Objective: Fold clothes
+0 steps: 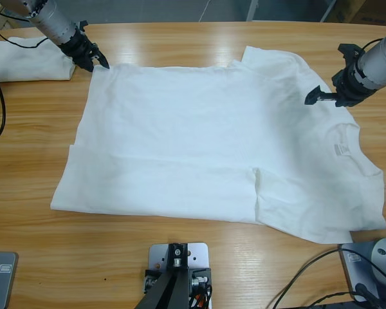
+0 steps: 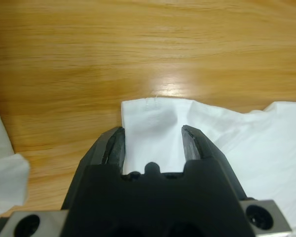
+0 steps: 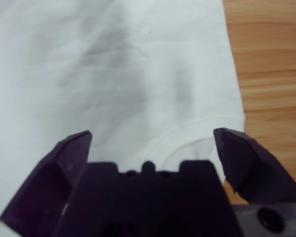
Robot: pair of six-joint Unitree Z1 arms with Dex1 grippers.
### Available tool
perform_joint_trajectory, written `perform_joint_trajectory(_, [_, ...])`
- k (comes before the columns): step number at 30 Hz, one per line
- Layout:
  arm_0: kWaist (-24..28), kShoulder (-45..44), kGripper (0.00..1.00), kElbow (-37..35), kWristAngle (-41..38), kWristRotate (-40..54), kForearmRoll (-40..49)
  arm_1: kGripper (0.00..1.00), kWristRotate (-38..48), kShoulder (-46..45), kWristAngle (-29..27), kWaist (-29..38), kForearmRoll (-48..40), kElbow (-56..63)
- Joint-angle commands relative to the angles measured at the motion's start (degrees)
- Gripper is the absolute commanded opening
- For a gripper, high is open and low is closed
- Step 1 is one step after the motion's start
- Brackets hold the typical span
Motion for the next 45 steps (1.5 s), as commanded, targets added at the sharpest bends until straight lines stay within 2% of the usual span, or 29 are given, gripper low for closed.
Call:
perform_joint_trajectory(1, [0.50, 4.65, 0.000, -1.43, 0.64, 0.06, 2.74, 0.991, -0.49, 1.76, 0.06, -1.20, -0.49, 1.61])
perform_joint_trajectory(9, [0.68, 4.56, 0.000, -1.38, 0.66, 0.24, 3.42, 0.991, -0.49, 1.57, 0.06, -1.20, -0.49, 1.79])
perform_joint_trajectory(18, [1.42, -0.01, 0.000, -1.01, -6.58, 0.66, 1.03, 0.991, -0.49, -1.10, 0.53, -1.68, -0.48, 2.40])
perform_joint_trajectory(23, [2.44, -3.21, 0.000, 2.91, -8.51, 1.15, 0.96, 1.000, -4.87, -1.89, 11.50, -9.43, -1.25, 2.67])
perform_joint_trajectory(30, [2.58, -4.38, 0.000, 7.76, -8.51, 1.24, -0.36, 1.000, -5.76, 3.68, 22.17, -21.51, -5.84, -0.29])
perform_joint_trajectory(33, [2.58, -4.84, 0.000, 8.04, -8.51, 1.13, -0.45, 1.000, -6.50, 6.83, 24.93, -23.18, -9.04, -2.73])
perform_joint_trajectory(39, [2.58, -5.30, 0.000, 8.45, -8.51, 0.96, -0.45, 1.000, -9.84, 15.48, 36.38, -23.88, -13.64, -8.92])
perform_joint_trajectory(45, [2.66, -5.40, 0.000, 9.01, -8.51, 0.87, -0.45, 0.986, -16.59, 20.96, 39.21, -23.88, -18.12, -13.68])
